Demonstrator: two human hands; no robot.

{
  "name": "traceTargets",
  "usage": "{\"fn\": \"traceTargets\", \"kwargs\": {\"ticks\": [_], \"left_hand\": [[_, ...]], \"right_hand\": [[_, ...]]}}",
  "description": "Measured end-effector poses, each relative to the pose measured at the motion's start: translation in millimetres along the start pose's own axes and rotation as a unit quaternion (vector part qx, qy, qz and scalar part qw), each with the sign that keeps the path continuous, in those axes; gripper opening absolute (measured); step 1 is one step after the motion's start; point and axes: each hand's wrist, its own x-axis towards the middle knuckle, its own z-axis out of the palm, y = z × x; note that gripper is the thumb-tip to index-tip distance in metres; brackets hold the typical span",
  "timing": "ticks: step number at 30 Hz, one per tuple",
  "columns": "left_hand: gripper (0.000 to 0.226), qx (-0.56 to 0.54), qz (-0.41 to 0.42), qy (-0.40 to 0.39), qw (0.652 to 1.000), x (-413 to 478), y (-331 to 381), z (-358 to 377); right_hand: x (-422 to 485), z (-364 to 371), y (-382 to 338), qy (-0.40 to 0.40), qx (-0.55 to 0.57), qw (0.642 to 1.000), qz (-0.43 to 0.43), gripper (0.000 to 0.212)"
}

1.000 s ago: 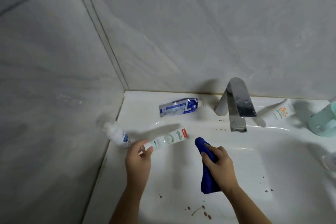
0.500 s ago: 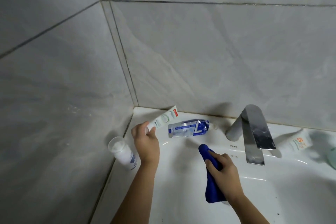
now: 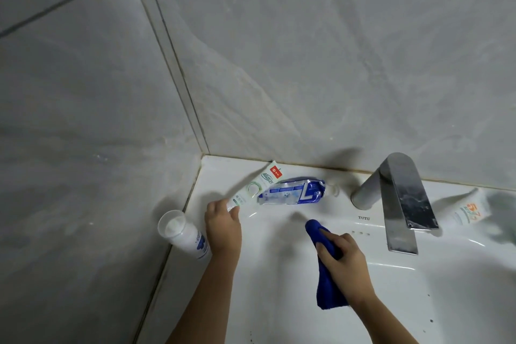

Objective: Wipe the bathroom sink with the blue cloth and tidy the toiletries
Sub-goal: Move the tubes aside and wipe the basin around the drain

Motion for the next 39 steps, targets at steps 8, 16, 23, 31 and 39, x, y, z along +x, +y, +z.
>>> {"fn": "traceTargets", "kwargs": {"ticks": [8,16,23,31,39], "left_hand": [[0.039,0.017,0.050,0.001,0.999,-2,-6,-1],[0.032,0.013,0.220,-0.009,0.975,-87,11,-28],[0.039,0.027,0.234,-0.131,0.963,-200,15,-26],[0.036,0.052,0.259,-0.171,0.949,-305,27,-18],[0.034,0.108,0.266,-0.135,0.948,-339,16,-14]], "right_hand": [[-5,4,2,0.000,0.002,1.000,0.005,0.028],[-45,-22,22,0.011,0.022,1.000,0.005,0.027],[-111,-79,70,0.013,0.027,0.999,0.021,0.027],[-185,-169,146,0.033,-0.068,0.996,0.044,0.034],[-176,-197,184,-0.041,-0.365,0.929,0.037,0.031]]}}
